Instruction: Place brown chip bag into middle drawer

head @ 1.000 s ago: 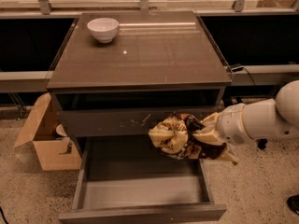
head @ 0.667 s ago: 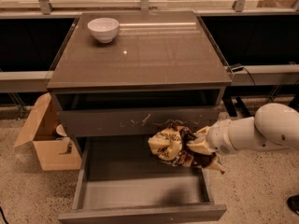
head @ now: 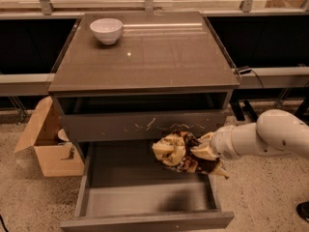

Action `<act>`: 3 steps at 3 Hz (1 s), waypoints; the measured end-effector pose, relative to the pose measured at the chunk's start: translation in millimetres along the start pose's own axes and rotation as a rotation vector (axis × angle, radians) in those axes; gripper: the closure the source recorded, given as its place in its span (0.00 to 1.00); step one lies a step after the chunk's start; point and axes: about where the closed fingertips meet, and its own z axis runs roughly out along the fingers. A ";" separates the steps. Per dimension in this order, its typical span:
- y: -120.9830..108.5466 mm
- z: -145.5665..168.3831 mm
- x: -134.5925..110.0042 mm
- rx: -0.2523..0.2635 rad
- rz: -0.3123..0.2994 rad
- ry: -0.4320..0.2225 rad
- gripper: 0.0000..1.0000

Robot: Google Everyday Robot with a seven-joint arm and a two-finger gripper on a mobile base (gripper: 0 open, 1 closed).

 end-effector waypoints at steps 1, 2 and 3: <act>-14.8 36.3 25.5 -0.002 0.044 0.001 1.00; -20.9 72.2 48.2 -0.007 0.100 -0.010 0.84; -19.8 98.4 60.8 0.001 0.136 -0.027 0.61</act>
Offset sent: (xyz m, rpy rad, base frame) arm 0.0460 0.0091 -0.1374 0.0867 0.1033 -0.1182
